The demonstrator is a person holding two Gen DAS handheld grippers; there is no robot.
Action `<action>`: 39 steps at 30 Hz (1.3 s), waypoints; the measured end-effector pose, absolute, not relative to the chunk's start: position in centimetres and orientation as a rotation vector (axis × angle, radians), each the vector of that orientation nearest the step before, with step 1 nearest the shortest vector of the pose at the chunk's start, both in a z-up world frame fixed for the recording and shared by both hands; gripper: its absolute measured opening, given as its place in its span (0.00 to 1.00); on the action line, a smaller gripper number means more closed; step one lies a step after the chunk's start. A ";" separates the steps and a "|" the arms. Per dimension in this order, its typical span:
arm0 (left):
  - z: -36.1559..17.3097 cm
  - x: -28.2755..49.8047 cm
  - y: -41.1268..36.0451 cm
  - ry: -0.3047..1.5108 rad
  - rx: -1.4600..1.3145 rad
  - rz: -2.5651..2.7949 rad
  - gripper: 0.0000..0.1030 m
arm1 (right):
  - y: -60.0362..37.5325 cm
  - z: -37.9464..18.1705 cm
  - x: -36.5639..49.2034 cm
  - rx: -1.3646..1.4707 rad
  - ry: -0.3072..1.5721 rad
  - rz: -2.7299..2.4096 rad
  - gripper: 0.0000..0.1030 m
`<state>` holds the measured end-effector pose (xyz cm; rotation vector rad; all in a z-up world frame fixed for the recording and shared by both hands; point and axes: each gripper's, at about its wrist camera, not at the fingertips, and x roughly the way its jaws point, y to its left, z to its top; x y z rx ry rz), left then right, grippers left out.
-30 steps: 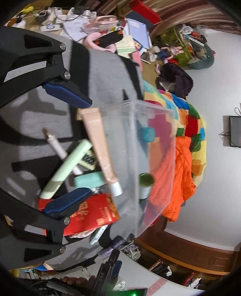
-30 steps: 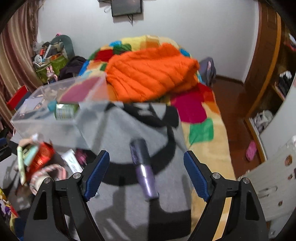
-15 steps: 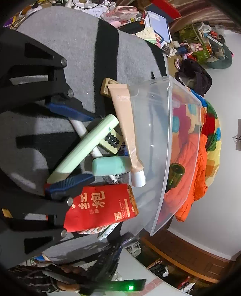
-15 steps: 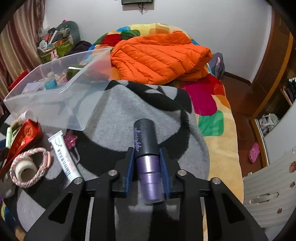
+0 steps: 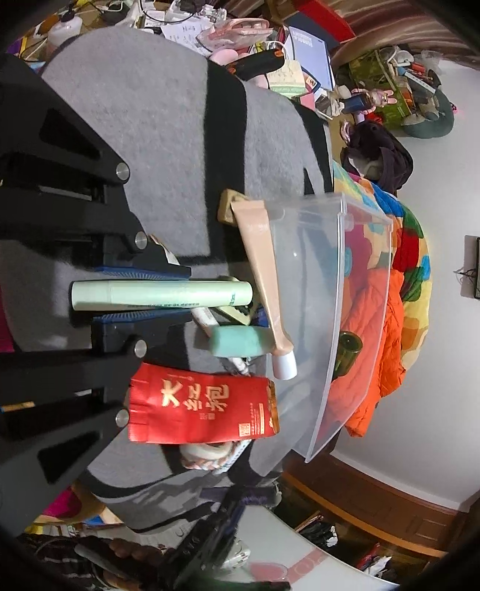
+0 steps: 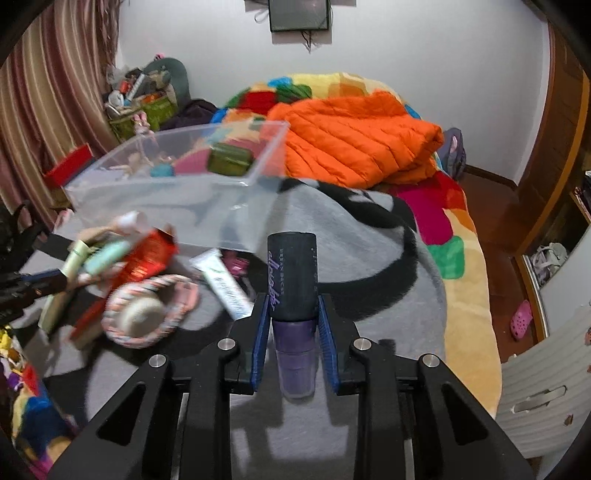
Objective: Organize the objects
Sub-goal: 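Grasp the mint-green tube with the left tool while the right tool grasps the purple spray bottle, then lift both items over the clear box and open both tools to release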
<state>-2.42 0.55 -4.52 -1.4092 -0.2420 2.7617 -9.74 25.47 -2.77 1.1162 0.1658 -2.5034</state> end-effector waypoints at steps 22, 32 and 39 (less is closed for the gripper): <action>4.0 -3.6 -1.9 -0.246 -1.058 2.864 0.14 | 19.8 4.5 -11.4 0.860 0.060 -2.530 0.23; 7.2 -8.2 -3.4 -0.177 -0.978 2.949 0.14 | 17.2 4.9 -16.2 0.881 0.084 -2.546 0.23; 5.0 -12.0 -3.4 -0.074 -1.075 2.959 0.14 | 15.4 2.1 -18.7 0.997 0.183 -2.513 0.23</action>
